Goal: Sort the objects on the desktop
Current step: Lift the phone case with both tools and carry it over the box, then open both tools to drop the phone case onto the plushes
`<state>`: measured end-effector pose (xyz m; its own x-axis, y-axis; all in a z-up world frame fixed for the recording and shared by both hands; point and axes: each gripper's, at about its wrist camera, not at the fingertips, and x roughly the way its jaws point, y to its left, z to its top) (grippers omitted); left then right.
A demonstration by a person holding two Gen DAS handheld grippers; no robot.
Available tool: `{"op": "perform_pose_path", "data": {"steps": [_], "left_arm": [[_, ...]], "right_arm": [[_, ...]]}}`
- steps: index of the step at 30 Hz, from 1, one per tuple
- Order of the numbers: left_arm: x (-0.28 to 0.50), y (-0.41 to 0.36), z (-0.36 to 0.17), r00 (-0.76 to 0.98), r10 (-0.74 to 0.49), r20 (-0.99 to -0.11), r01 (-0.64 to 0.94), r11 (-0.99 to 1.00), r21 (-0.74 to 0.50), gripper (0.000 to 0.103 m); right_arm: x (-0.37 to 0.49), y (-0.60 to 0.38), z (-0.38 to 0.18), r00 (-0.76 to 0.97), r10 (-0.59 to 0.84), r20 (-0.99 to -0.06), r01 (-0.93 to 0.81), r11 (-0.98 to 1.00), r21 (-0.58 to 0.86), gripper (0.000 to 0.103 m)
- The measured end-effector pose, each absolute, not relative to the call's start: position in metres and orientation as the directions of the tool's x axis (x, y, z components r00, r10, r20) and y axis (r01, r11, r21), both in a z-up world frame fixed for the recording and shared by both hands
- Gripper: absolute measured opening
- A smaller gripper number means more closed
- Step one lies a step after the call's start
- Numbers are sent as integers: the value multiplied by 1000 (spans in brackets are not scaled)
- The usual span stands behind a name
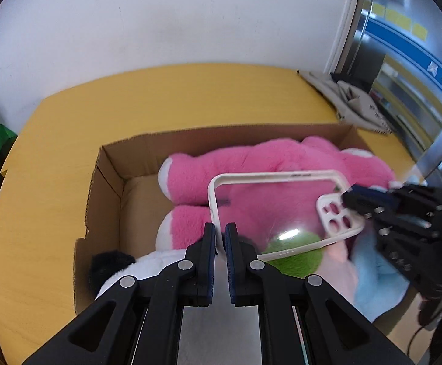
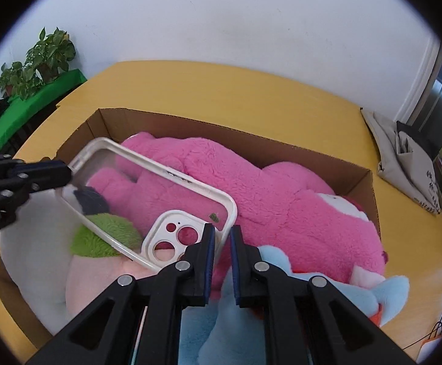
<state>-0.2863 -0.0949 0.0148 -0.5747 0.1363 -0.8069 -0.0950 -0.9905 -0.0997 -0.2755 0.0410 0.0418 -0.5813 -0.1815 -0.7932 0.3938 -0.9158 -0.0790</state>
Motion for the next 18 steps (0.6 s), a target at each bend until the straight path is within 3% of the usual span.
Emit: {"op": "perform_pose_path", "data": {"steps": [2,3,4,5,6,8,9,12,15,18], "left_arm": [[-283,-96,13,-576,144,-805,-87,-990,-114,7],[-280,-97,15,-580,147,-801,-80,-989,-123,9],[-274,-96,17,-588,141,-796,-75,-990,-120,13],[-267,-97,21,-599,126,-791,-70,-992,-105,28],[-261,-97,25,-611,107,-784,-61,-994,-88,53],[-242,-99,37,-648,75,-758,-36,-997,-68,80],[-228,-101,46,-672,70,-737,-25,-997,-72,84],[-190,-100,64,-705,73,-706,-23,-997,-80,87],[-147,-85,72,-727,25,-686,4,-999,-41,102],[-109,-66,69,-733,-40,-680,49,-999,7,103]], "right_arm": [[-268,44,49,-604,-195,-773,396,-915,-78,17],[-264,45,53,-615,-202,-762,397,-915,-78,35],[-260,47,56,-626,-209,-752,398,-914,-77,69],[-253,50,60,-640,-221,-736,396,-916,-69,84],[-244,55,65,-657,-238,-715,393,-918,-55,89],[-222,67,74,-694,-277,-665,386,-922,-19,89],[-212,73,77,-708,-297,-641,380,-925,8,89],[-183,93,76,-716,-327,-617,347,-933,91,89],[-152,111,70,-725,-309,-615,300,-946,120,89],[-119,127,66,-745,-273,-608,270,-958,100,90]]}}
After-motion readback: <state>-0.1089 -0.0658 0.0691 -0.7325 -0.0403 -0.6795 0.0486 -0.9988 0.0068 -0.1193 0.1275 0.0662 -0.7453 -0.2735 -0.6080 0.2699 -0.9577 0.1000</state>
